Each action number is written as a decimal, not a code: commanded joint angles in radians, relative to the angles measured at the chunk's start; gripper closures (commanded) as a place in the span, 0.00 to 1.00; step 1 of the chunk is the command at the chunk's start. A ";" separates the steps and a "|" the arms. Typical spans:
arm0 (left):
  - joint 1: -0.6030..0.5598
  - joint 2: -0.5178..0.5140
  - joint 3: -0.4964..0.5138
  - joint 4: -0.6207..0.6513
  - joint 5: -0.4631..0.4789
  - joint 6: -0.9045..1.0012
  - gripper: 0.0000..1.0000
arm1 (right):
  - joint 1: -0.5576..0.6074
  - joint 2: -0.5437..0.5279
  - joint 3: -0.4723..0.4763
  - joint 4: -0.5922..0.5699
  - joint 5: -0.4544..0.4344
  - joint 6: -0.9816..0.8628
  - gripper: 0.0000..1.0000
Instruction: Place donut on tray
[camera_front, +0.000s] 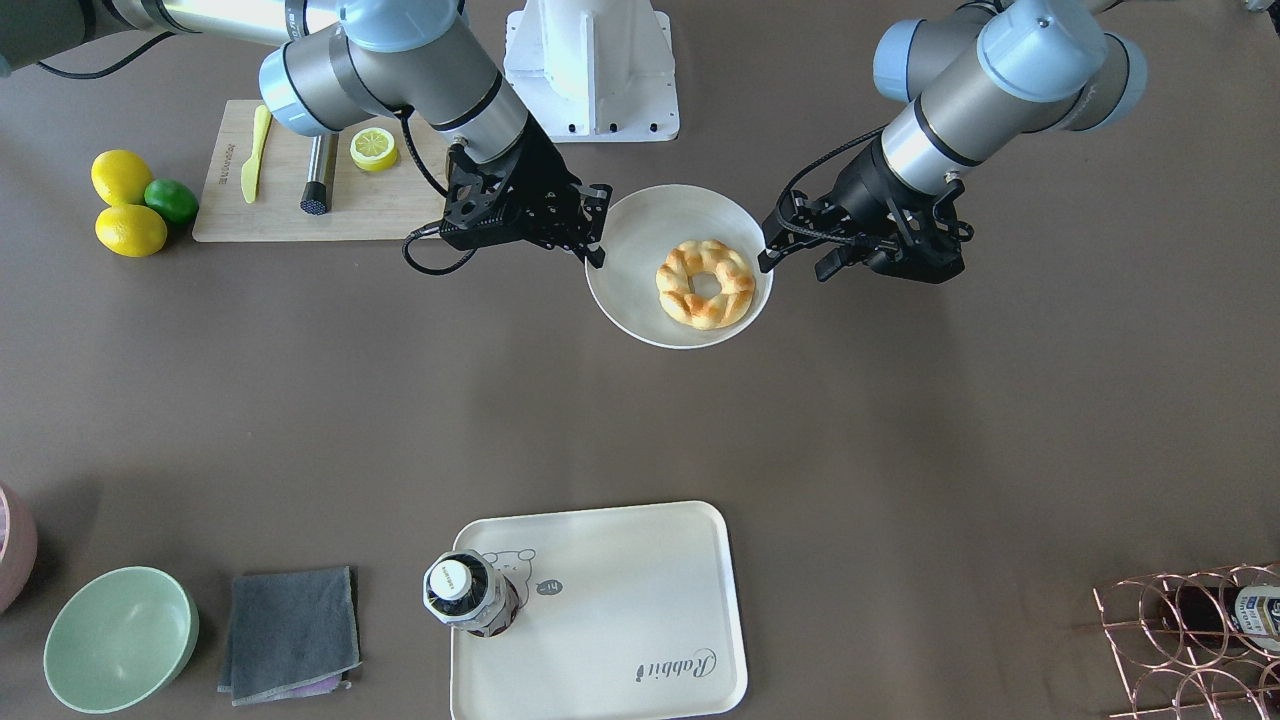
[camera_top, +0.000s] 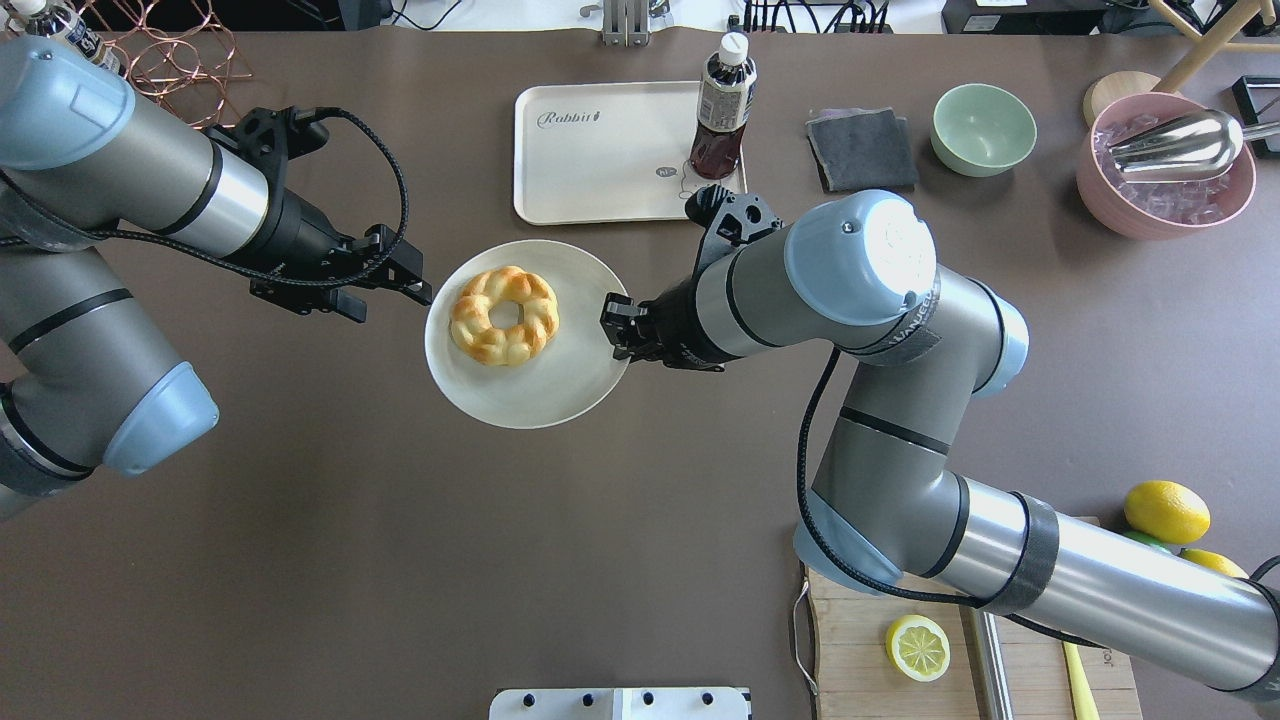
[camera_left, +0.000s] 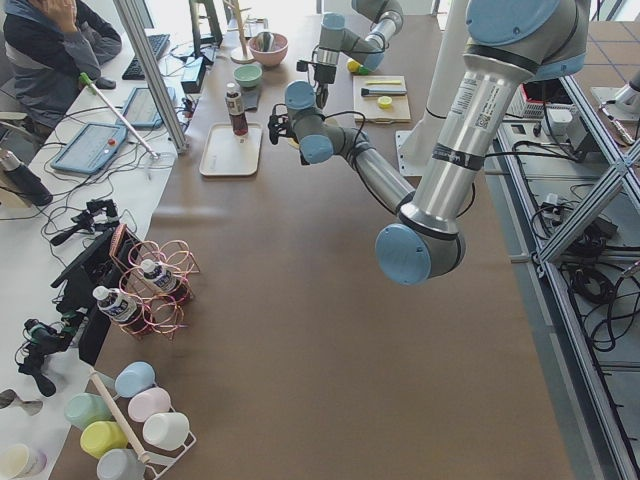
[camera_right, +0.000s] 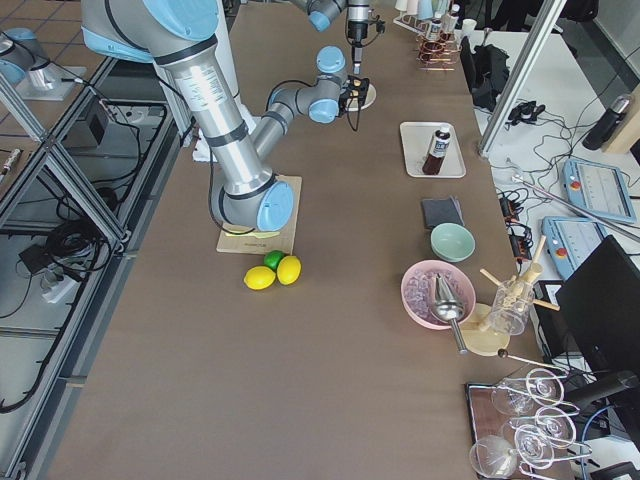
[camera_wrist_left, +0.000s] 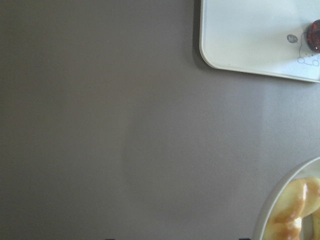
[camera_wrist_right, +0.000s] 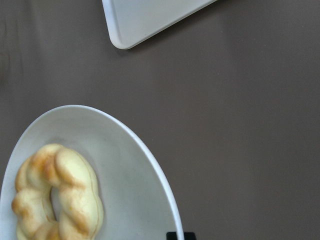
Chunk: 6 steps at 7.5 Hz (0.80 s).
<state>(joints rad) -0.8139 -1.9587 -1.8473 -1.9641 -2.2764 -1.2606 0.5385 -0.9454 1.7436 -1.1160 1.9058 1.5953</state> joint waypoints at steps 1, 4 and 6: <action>0.010 0.009 -0.010 -0.031 -0.005 -0.062 0.26 | 0.000 0.037 -0.032 -0.001 -0.011 0.000 1.00; 0.012 0.017 -0.001 -0.036 -0.011 -0.062 0.39 | 0.001 0.037 -0.032 -0.001 -0.011 0.000 1.00; 0.012 0.014 -0.010 -0.036 -0.012 -0.062 0.53 | 0.005 0.037 -0.026 -0.001 -0.010 0.003 1.00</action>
<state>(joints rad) -0.8024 -1.9436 -1.8513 -2.0000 -2.2877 -1.3214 0.5409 -0.9082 1.7127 -1.1168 1.8946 1.5955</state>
